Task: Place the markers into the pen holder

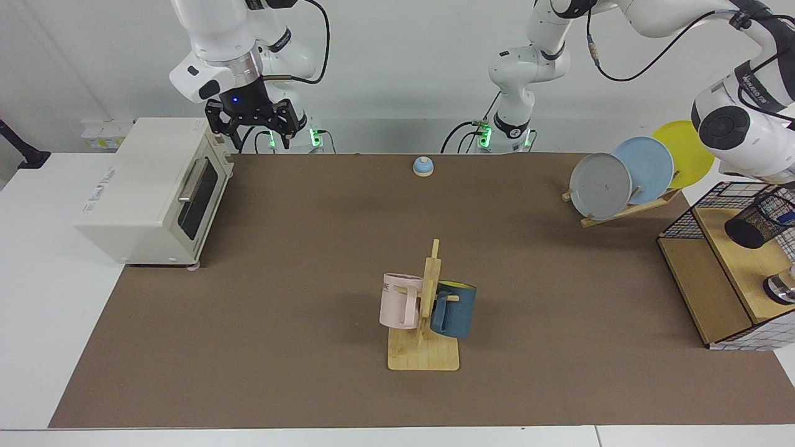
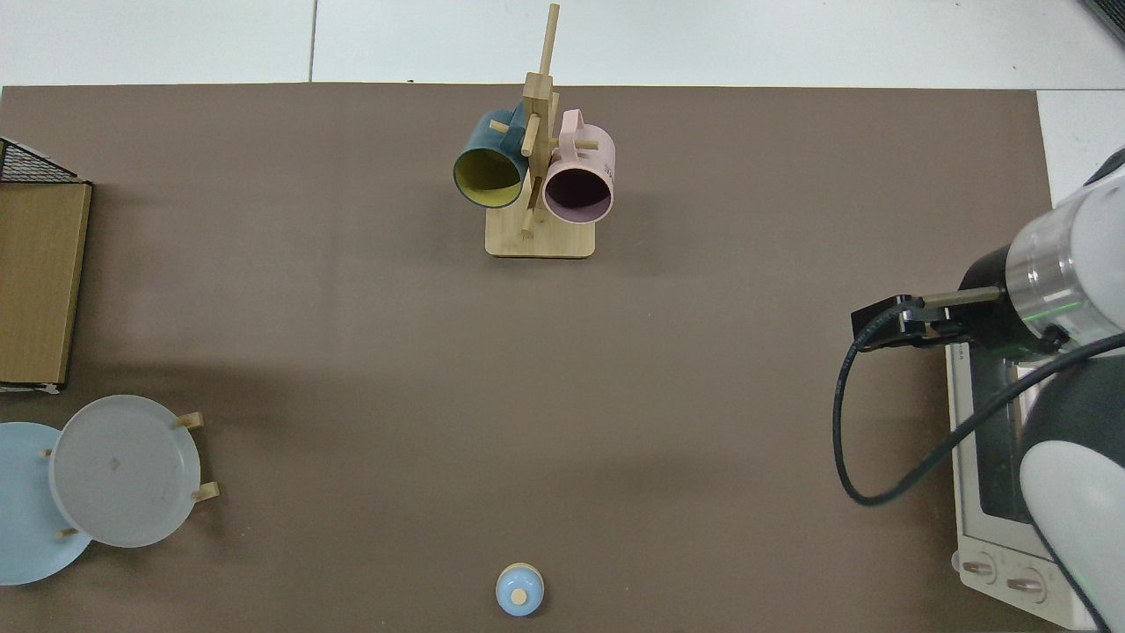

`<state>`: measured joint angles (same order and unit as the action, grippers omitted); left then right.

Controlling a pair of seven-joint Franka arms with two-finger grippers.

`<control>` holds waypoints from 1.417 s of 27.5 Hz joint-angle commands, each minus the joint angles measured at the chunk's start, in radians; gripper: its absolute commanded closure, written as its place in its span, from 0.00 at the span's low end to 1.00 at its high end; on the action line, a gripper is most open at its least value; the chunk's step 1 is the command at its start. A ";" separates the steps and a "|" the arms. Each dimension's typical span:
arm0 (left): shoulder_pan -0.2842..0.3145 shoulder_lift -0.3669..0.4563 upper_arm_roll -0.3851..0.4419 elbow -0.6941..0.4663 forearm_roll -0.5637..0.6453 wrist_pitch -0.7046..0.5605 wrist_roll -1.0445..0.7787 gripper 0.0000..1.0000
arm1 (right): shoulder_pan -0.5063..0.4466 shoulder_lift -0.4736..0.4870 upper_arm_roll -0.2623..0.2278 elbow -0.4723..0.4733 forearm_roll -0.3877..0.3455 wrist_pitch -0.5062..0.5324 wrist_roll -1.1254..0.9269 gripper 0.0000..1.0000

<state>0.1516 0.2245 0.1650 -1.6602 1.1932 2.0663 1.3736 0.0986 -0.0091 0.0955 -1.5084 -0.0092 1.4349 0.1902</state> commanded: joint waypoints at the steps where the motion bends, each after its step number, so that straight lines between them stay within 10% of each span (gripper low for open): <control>1: -0.023 -0.010 0.028 -0.038 -0.029 0.024 -0.018 1.00 | -0.016 -0.012 0.007 -0.021 0.020 0.027 0.015 0.01; 39: -0.021 0.010 0.051 -0.096 -0.027 0.072 -0.054 1.00 | -0.016 -0.012 0.007 -0.021 0.020 0.027 0.015 0.01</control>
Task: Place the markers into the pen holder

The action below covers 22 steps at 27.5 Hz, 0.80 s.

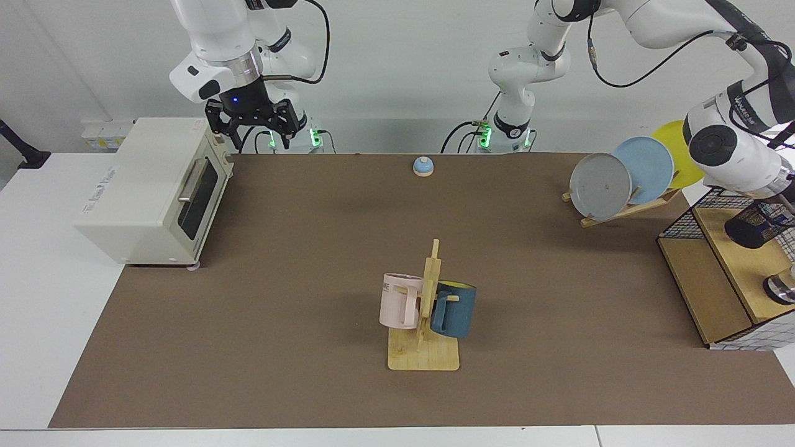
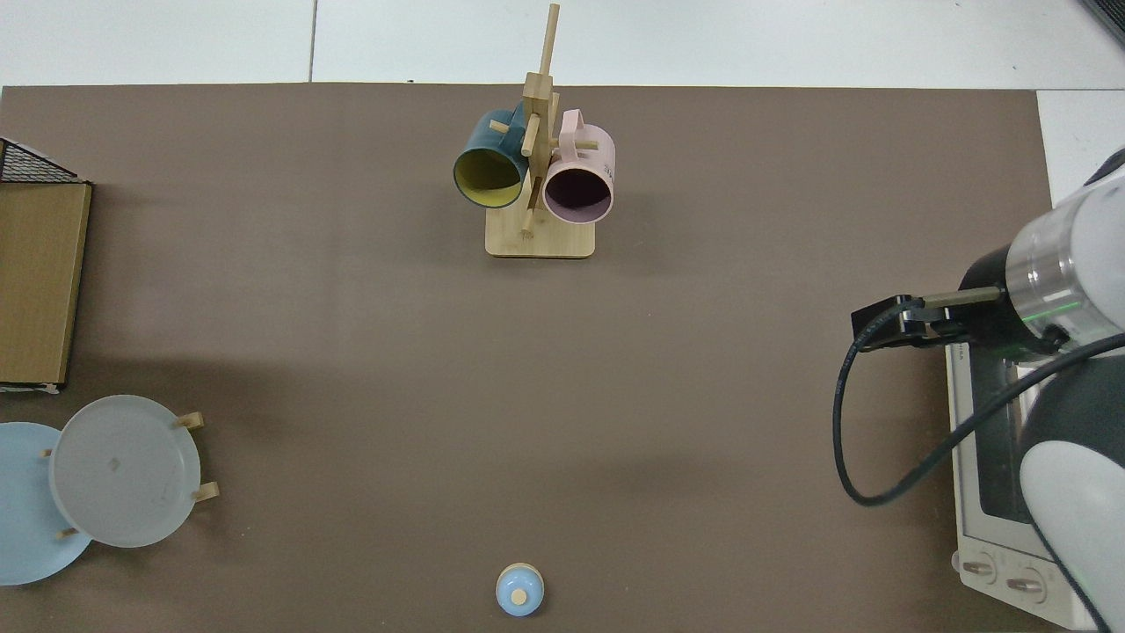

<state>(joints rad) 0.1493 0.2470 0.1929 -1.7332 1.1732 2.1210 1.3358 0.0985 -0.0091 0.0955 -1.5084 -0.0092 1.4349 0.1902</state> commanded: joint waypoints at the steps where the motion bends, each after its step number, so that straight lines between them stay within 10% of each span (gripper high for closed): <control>1: -0.019 -0.012 0.025 -0.022 -0.007 0.019 -0.017 1.00 | -0.016 -0.012 0.007 -0.021 0.020 0.027 0.015 0.01; 15: -0.013 -0.012 0.028 -0.022 -0.007 0.027 -0.009 1.00 | -0.016 -0.012 0.007 -0.021 0.020 0.027 0.015 0.01; 22: -0.014 -0.012 0.028 -0.022 -0.007 0.033 -0.003 0.83 | -0.016 -0.012 0.009 -0.021 0.020 0.027 0.015 0.01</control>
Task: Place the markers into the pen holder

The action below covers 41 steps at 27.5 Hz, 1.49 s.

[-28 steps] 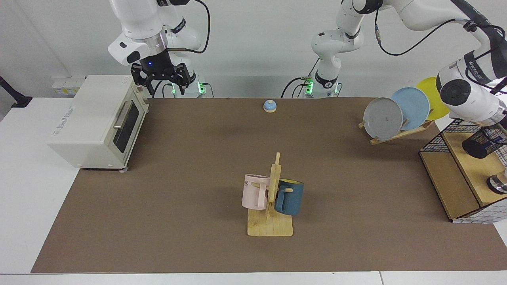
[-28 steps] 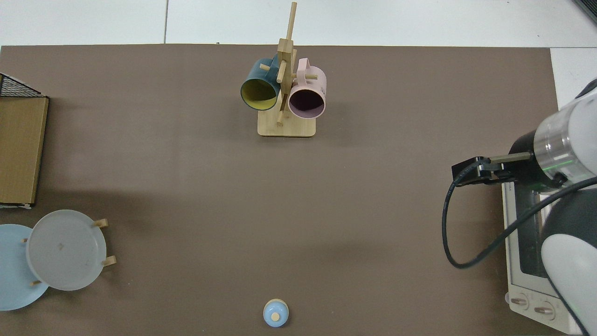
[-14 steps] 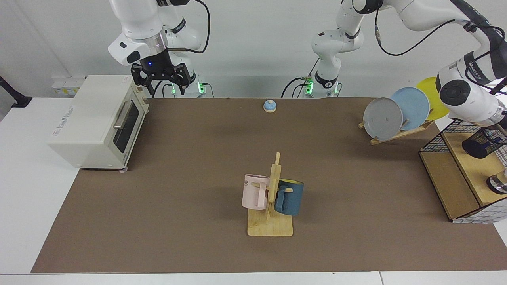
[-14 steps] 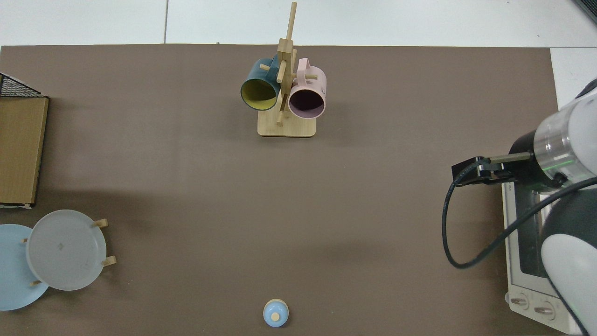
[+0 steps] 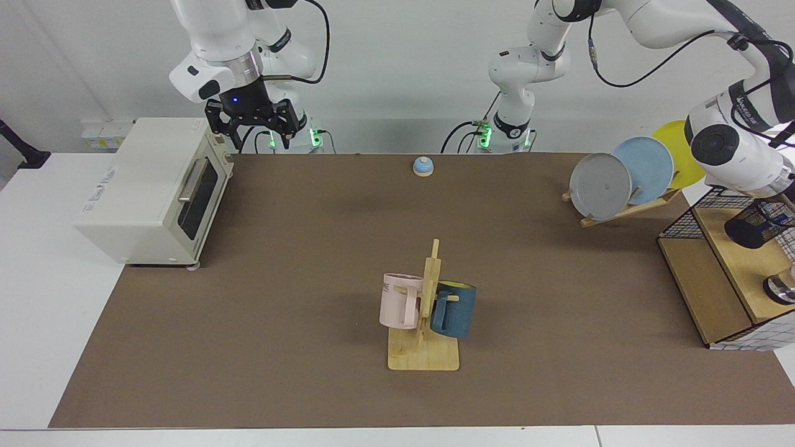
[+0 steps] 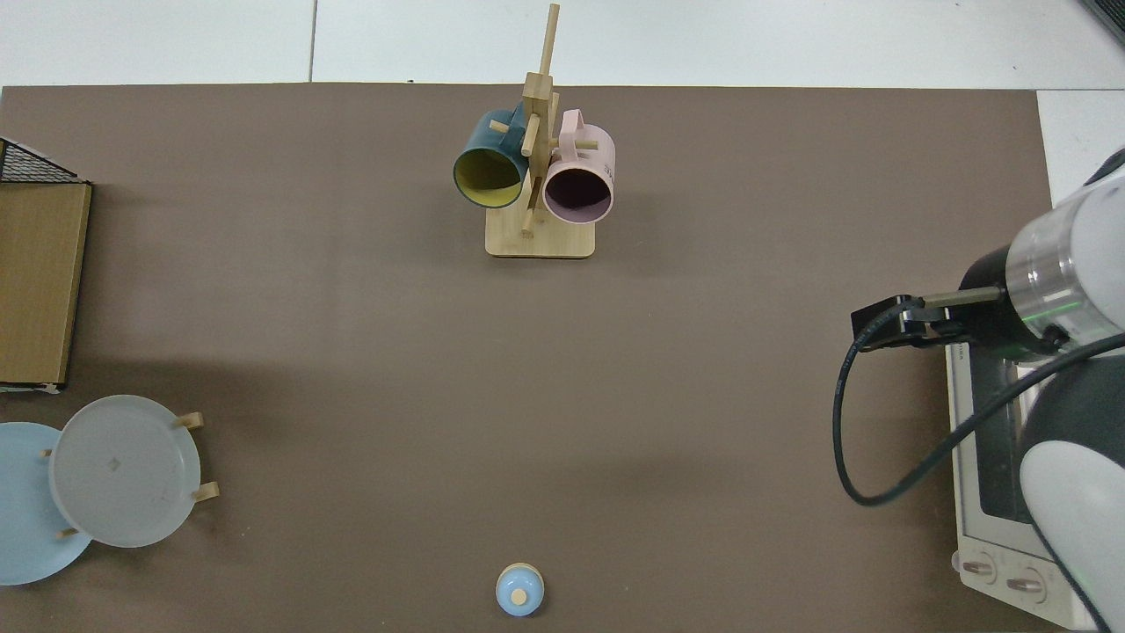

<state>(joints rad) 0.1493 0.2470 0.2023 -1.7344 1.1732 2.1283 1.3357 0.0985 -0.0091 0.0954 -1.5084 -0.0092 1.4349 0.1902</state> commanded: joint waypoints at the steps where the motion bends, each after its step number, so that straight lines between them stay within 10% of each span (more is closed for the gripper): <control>1: -0.014 -0.011 0.019 -0.020 -0.007 0.025 -0.004 0.80 | -0.016 -0.012 0.007 -0.021 0.020 0.027 0.015 0.01; 9: -0.014 -0.012 0.019 -0.020 -0.007 0.027 -0.003 0.62 | -0.016 -0.012 0.007 -0.021 0.020 0.027 0.015 0.01; 25: -0.019 -0.011 0.019 0.015 -0.007 0.018 0.000 0.57 | -0.016 -0.012 0.009 -0.021 0.020 0.027 0.015 0.01; 35: -0.028 -0.052 0.020 0.116 -0.144 0.001 0.132 0.22 | -0.016 -0.012 0.007 -0.021 0.020 0.027 0.015 0.01; 41: -0.074 -0.106 0.003 0.151 -0.222 -0.086 0.154 0.18 | -0.016 -0.012 0.009 -0.021 0.020 0.027 0.015 0.01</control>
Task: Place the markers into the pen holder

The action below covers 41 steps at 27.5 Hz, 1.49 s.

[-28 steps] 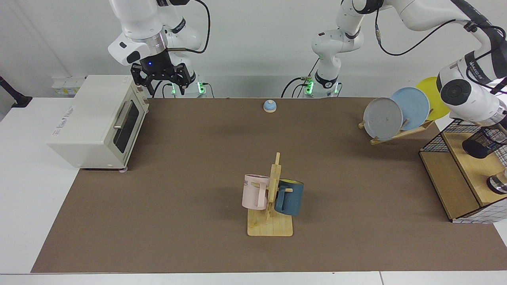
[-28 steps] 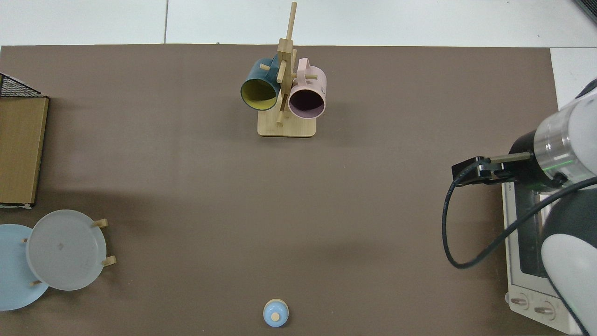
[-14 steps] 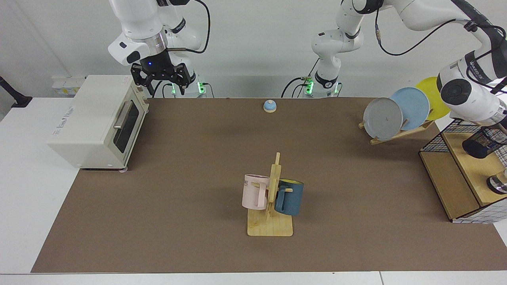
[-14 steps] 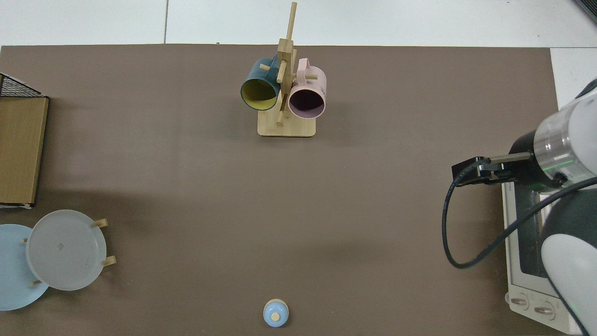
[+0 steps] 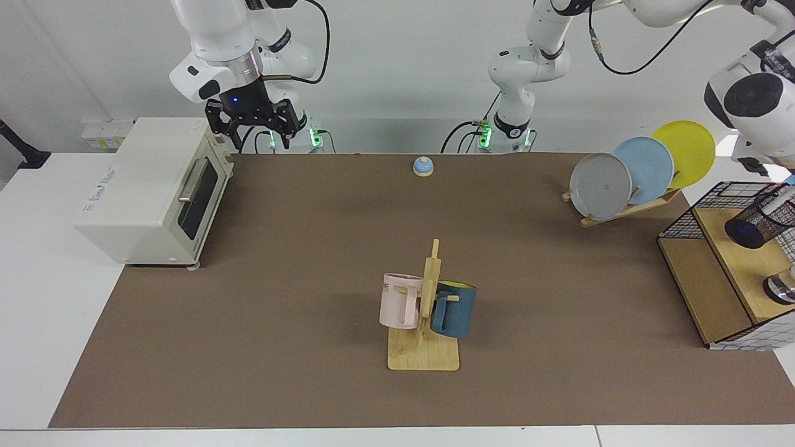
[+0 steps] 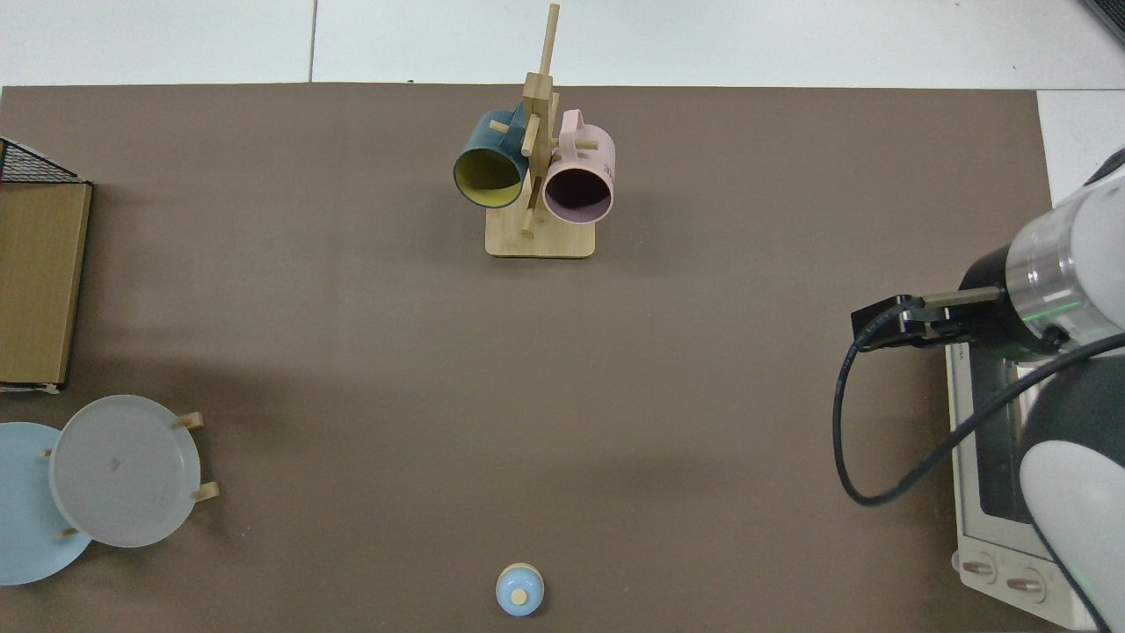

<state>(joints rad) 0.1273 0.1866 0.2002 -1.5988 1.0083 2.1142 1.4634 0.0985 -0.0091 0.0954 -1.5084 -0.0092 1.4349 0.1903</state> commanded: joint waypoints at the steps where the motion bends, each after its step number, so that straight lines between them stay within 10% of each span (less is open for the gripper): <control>1: -0.063 -0.056 0.005 0.022 -0.079 -0.088 0.026 0.16 | -0.016 -0.012 0.007 -0.021 0.020 0.027 0.015 0.01; 13: -0.100 -0.161 -0.038 0.065 -0.398 -0.272 -0.037 0.00 | -0.016 -0.012 0.009 -0.021 0.020 0.027 0.015 0.01; 41: -0.192 -0.234 -0.104 0.039 -0.932 -0.609 -0.997 0.00 | -0.016 -0.012 0.007 -0.021 0.020 0.027 0.015 0.01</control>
<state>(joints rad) -0.0575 -0.0187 0.1016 -1.5380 0.1131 1.5227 0.6062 0.0985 -0.0091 0.0954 -1.5084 -0.0092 1.4349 0.1903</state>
